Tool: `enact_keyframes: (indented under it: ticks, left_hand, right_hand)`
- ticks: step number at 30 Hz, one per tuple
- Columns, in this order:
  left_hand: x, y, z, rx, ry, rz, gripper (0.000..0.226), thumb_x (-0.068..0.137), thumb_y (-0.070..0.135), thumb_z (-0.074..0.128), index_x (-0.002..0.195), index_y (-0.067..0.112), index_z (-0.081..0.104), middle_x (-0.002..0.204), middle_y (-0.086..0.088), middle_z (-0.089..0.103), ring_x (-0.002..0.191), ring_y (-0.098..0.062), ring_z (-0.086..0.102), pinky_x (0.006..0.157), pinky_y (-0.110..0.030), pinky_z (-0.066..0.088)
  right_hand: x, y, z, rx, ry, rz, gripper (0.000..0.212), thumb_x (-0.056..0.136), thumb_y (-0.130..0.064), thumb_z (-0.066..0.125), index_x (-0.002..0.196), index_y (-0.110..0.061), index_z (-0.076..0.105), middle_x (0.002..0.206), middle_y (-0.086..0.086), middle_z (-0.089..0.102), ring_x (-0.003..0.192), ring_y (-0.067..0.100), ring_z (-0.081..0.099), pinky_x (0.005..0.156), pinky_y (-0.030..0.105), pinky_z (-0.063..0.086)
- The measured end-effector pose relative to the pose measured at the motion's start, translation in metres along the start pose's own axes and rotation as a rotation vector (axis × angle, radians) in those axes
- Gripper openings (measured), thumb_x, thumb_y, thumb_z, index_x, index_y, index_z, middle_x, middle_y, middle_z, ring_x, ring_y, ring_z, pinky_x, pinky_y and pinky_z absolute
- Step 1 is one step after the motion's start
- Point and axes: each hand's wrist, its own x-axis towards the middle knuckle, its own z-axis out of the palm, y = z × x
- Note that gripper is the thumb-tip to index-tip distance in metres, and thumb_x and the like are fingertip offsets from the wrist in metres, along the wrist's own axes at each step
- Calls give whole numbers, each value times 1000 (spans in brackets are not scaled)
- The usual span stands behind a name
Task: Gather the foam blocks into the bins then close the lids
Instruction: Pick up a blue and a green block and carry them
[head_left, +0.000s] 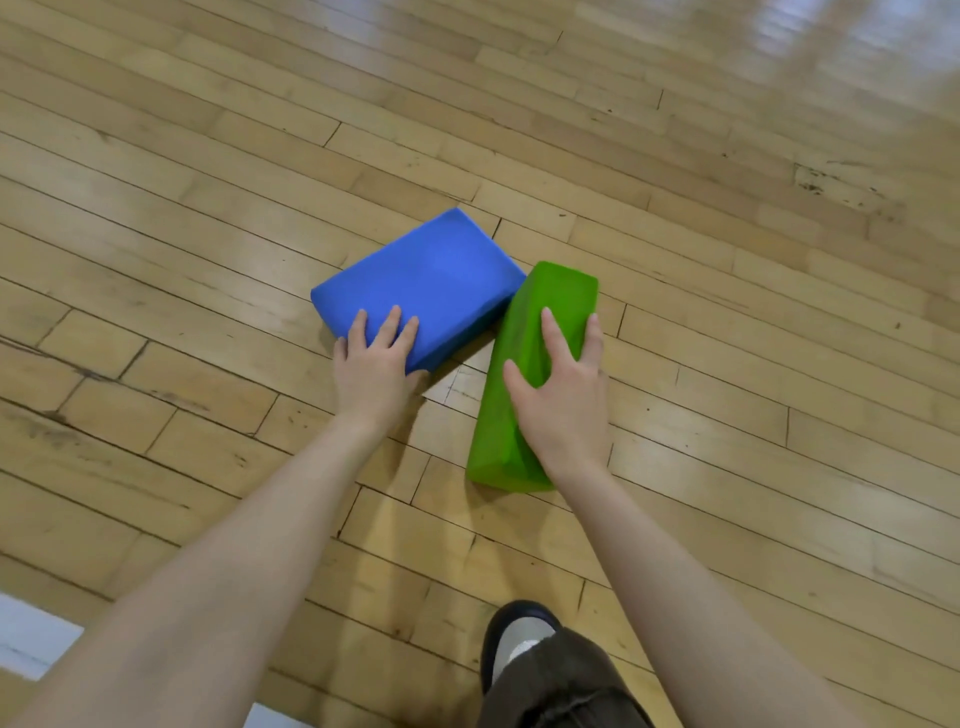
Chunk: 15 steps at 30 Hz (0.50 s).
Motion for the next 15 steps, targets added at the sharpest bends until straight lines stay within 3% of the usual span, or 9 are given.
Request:
enact_keyframes:
  ticks: [5, 9, 12, 15]
  left_hand:
    - [7, 8, 11, -217, 38, -61, 55, 96, 32, 48, 146, 19, 30, 155, -4, 24, 142, -37, 7, 107, -52, 29]
    - [3, 7, -1, -336, 151, -56, 47, 97, 24, 49, 141, 13, 40, 149, -9, 36, 139, -41, 17, 107, -51, 30]
    - [-20, 6, -22, -521, 172, -109, 45, 98, 27, 47, 141, 17, 42, 147, -4, 39, 139, -33, 22, 108, -41, 27]
    - [-61, 4, -43, -600, 176, -103, 42, 98, 29, 44, 140, 21, 43, 139, -1, 50, 126, -26, 42, 102, -38, 37]
  right_hand:
    - [2, -4, 1, -44, -10, 4, 66, 90, -48, 52, 148, -40, 21, 159, 0, 2, 119, 26, 43, 92, 32, 39]
    - [-2, 8, -4, -27, 23, 17, 67, 88, -48, 54, 147, -42, 23, 159, -1, 3, 120, 27, 42, 91, 36, 44]
    - [-11, 13, -7, -18, 53, 31, 67, 87, -48, 57, 146, -42, 26, 158, -1, 6, 122, 29, 41, 92, 41, 48]
    - [-24, 10, -9, 8, 66, 23, 67, 86, -48, 58, 145, -41, 28, 158, 0, 9, 128, 29, 38, 90, 40, 48]
